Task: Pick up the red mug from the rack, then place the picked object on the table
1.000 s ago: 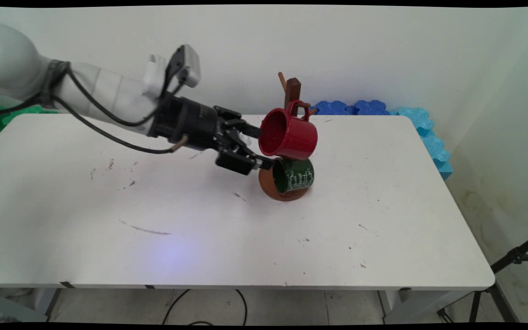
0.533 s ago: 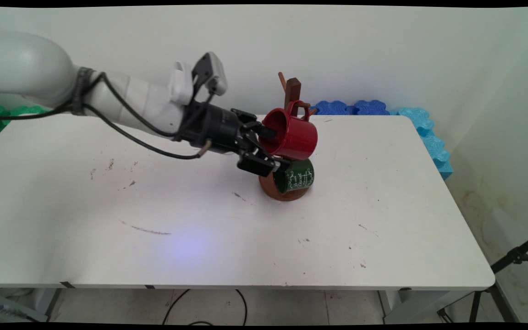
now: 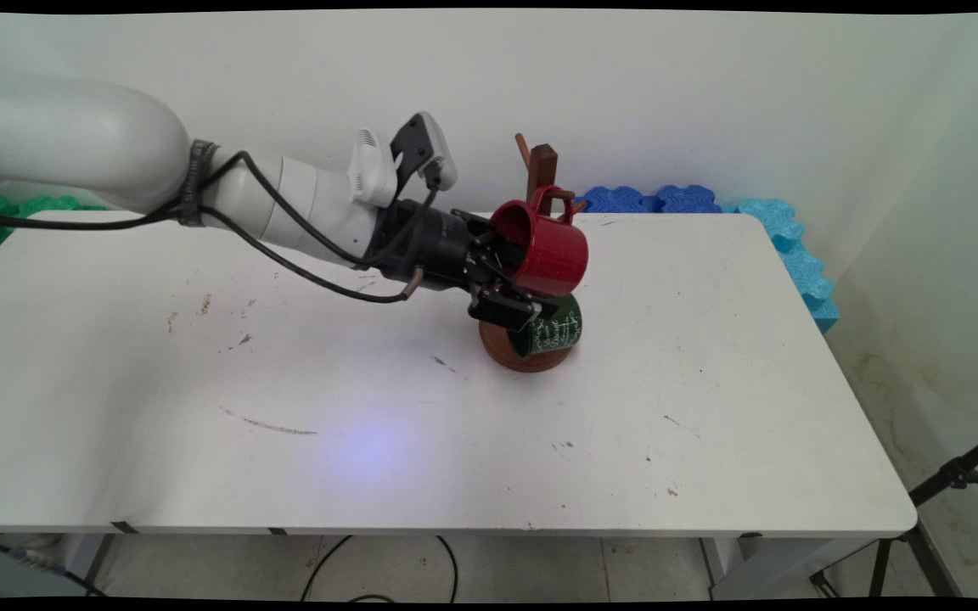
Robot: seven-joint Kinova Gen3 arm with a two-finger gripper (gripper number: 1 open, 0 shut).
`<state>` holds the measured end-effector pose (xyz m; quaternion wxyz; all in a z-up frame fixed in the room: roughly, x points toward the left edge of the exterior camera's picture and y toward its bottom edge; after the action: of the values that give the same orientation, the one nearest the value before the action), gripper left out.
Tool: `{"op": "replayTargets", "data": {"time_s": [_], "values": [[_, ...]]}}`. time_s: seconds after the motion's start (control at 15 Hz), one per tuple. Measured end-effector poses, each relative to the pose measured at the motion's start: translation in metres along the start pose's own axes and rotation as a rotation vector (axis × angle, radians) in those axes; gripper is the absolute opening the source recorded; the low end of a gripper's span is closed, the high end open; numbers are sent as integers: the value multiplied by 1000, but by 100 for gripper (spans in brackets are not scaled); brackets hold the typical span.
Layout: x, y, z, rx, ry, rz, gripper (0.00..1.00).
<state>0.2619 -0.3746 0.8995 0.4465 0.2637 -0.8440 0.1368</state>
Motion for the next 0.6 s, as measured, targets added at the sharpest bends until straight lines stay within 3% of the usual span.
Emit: {"op": "replayTargets", "data": {"time_s": [0.07, 0.6], "values": [[0, 0, 2, 1, 2, 0, 0], [2, -1, 10, 4, 15, 5, 0]]}}
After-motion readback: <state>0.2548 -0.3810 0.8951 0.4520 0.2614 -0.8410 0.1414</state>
